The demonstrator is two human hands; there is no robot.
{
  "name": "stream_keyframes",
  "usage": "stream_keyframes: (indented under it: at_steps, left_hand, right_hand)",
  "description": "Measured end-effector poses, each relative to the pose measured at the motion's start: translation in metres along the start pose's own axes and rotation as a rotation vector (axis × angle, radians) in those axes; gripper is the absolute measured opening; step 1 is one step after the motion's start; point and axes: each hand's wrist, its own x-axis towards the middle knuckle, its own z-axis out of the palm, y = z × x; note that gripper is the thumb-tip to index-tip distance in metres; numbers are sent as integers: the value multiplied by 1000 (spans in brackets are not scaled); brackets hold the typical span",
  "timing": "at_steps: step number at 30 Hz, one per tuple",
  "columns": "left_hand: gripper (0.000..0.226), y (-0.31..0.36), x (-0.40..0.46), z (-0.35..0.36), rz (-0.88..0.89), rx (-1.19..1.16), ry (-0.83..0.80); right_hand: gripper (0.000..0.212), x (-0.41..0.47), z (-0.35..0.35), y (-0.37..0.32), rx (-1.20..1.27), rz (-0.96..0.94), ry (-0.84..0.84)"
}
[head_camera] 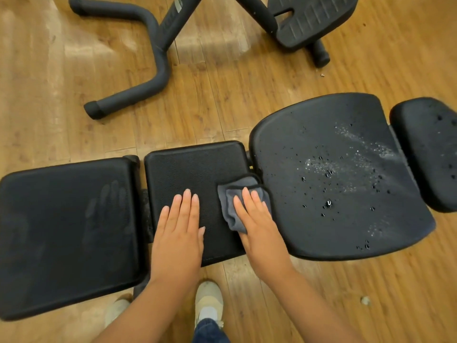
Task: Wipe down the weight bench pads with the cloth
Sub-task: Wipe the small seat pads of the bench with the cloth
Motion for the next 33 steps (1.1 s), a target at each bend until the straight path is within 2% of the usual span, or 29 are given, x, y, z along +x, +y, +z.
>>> stream_keyframes:
  at_steps: [5,12,23,33]
  left_hand:
    - [59,0,-2,1,-2,35,-3]
    - [60,1,-4,3,1,6,3]
    - [60,1,-2,5,-13,-14,5]
    - [60,2,-1,7,-17,-17,13]
  right_hand:
    - [81,-53,16,-2,13,37,-54]
    - [80,-56,10,2,35,15,-106]
    - [58,57,-8,-4,-25,-30,24]
    - [52,132,-25,-2,69,-12,30]
